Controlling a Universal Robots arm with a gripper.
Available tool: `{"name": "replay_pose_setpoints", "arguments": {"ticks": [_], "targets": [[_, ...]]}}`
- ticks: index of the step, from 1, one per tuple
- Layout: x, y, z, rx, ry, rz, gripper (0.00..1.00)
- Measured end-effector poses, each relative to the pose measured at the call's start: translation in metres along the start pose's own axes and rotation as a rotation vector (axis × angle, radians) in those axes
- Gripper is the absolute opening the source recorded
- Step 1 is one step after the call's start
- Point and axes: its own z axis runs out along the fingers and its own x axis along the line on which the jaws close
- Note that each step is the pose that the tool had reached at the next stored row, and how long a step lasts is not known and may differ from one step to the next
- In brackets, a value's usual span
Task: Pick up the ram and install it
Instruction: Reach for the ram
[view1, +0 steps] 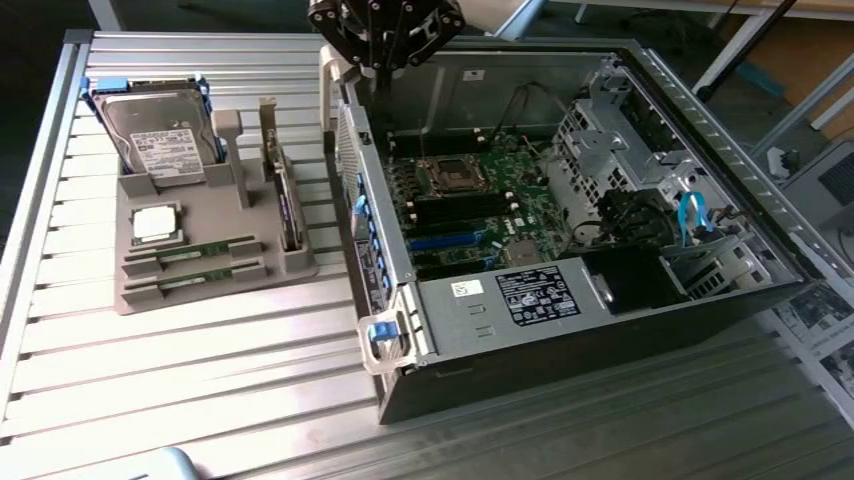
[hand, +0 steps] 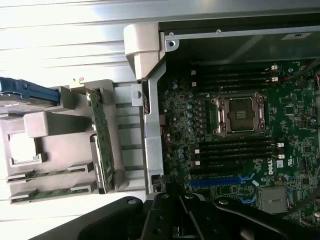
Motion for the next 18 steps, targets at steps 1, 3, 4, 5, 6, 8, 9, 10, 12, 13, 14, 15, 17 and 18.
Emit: {"name": "replay_pose_setpoints", "arguments": {"ticks": [1,3,4,5,6,8,9,10,12,13,14,15,17,18], "targets": [[0.001,-0.0001,0.0,-0.0001,-0.0001,0.0,0.11],[0.003,-0.0002,-0.0001,0.0,0.0,0.0,0.11],[0.004,-0.0003,-0.0001,-0.0001,-0.0001,0.0,0.11],[0.005,-0.0004,-0.0001,0.0,0.0,0.0,0.11],[0.006,-0.0004,-0.0001,-0.0001,0.0,0.0,0.11],[0.008,-0.0006,-0.0002,-0.0001,0.0,0.0,0.11],[0.009,-0.0007,-0.0002,-0.0001,-0.0001,0.0,0.11],[0.01,-0.0007,-0.0003,0.0,0.0,0.0,0.11],[0.013,-0.001,-0.0004,0.0,0.0,0.0,0.11],[0.015,-0.0011,-0.0004,0.0,0.0,0.0,0.11],[0.016,-0.0012,-0.0004,-0.0001,-0.0001,0.0,0.11],[0.017,-0.0013,-0.0004,-0.0001,-0.0001,0.0,0.11],[0.02,-0.0015,-0.0005,-0.0001,-0.0001,0.0,0.11],[0.021,-0.0015,-0.0006,-0.0001,0.0,0.0,0.11]]}}
